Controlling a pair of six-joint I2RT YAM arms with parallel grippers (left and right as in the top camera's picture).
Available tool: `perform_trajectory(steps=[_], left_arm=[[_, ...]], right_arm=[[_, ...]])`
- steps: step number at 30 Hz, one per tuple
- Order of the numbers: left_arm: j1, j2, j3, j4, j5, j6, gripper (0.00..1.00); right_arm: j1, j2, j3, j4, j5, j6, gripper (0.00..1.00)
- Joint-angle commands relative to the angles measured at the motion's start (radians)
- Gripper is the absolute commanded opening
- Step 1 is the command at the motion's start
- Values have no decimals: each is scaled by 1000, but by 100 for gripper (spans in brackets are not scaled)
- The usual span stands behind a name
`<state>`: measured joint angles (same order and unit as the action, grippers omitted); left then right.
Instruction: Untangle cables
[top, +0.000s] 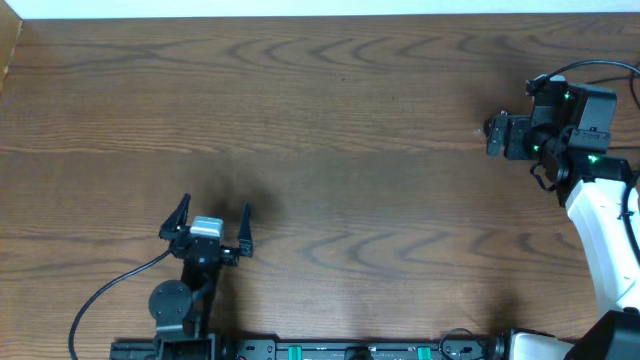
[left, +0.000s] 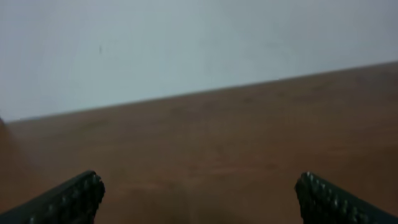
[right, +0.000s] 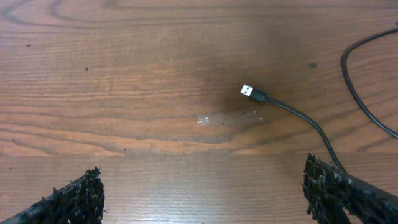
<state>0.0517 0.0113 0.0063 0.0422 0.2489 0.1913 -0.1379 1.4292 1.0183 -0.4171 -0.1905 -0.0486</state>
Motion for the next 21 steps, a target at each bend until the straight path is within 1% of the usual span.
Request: perform_trajectory(steps=[1, 4, 21], left_arm=[[-20, -10, -2, -57, -74, -8, 98], [-21, -10, -2, -108, -148, -96, 98], [-21, -7, -2, -107, -153, -100, 98]], right_arm=[[5, -15, 9, 0, -3, -9, 99], [5, -15, 9, 0, -3, -9, 99], [5, -15, 9, 0, -3, -9, 99]])
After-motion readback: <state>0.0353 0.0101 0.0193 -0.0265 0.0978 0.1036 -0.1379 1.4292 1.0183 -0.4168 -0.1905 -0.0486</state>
